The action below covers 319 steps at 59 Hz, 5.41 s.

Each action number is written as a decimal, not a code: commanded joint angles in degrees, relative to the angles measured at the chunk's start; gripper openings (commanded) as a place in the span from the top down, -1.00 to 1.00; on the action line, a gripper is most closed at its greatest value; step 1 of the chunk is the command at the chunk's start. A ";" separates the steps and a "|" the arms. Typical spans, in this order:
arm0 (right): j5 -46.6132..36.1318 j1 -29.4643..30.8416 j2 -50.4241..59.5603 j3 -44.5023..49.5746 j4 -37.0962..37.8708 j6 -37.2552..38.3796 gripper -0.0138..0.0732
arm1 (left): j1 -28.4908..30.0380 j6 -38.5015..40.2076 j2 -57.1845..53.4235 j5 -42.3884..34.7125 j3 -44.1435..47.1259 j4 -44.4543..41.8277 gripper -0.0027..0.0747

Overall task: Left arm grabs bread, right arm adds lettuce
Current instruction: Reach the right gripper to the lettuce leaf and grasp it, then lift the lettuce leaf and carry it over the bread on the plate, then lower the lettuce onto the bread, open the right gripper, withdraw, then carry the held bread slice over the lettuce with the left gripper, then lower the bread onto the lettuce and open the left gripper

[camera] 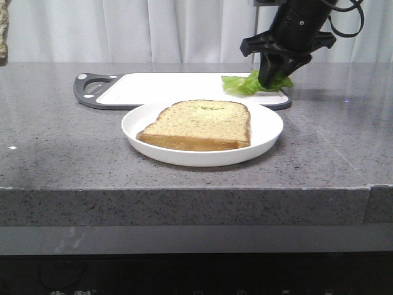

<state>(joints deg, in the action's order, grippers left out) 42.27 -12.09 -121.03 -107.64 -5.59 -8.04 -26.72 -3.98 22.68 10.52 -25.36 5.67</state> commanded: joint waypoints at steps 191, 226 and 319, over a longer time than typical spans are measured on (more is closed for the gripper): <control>-19.71 -17.85 70.30 53.62 -6.40 -3.26 0.83 | 0.10 0.01 0.29 -5.44 -1.63 6.00 0.98; -22.31 -17.85 97.16 73.06 -3.21 -3.31 0.83 | -4.52 -9.50 34.10 11.72 -25.19 40.70 0.98; -24.25 -17.85 106.45 78.76 -1.83 -3.26 0.83 | 10.35 -30.41 76.00 47.82 -47.52 63.22 0.93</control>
<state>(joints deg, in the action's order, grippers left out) 22.67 -30.00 -14.00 -27.23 -8.02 -10.92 -16.50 -34.97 101.35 57.83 -71.36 66.70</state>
